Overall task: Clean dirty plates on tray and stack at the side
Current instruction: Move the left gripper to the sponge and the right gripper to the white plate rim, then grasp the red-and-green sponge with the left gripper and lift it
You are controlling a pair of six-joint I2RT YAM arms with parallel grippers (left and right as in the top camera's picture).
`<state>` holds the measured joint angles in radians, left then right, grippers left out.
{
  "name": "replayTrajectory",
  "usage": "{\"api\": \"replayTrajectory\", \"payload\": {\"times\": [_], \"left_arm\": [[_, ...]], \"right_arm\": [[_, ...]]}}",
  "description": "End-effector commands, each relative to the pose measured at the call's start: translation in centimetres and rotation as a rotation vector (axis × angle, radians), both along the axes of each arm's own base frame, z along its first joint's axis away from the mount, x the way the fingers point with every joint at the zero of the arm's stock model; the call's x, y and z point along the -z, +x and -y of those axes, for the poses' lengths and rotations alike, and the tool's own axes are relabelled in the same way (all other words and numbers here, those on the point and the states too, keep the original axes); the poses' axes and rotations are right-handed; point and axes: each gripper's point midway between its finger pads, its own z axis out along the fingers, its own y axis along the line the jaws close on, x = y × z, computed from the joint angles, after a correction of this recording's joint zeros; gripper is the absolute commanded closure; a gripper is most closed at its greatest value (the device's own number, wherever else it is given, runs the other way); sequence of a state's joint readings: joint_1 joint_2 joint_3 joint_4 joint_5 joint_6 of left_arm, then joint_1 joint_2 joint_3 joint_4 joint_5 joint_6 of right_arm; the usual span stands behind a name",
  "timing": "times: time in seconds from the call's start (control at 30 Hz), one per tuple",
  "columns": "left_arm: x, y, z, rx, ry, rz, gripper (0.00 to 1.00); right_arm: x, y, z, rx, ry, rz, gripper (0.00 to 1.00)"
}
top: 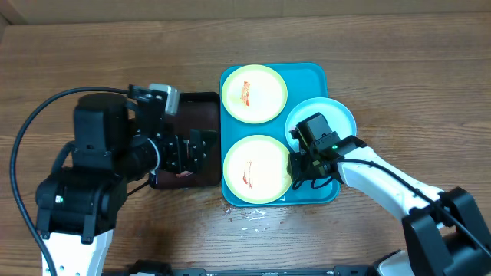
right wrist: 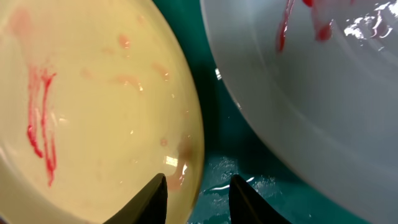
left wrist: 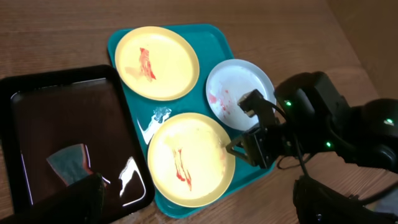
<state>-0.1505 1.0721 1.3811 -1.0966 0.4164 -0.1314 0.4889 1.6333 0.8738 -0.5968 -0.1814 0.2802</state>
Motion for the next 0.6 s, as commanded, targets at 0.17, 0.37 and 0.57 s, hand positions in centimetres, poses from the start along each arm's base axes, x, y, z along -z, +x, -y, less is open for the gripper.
{"api": "replayTrajectory", "payload": {"times": [0.17,0.37,0.57], "left_arm": [[0.4,0.1,1.4,-0.017,0.002,-0.048,0.06],[3.1,0.7,1.9,-0.088,0.025,-0.185,0.12],[6.5,1.2,0.4,-0.237,0.106,-0.335,0.17]], "right_arm": [[3.7,-0.1,0.8,-0.024,-0.079,-0.049,0.8],[4.0,0.8,3.0,0.093,-0.188,-0.015,0.95],[4.0,1.4,3.6,0.109,-0.223,0.013,0.96]]}}
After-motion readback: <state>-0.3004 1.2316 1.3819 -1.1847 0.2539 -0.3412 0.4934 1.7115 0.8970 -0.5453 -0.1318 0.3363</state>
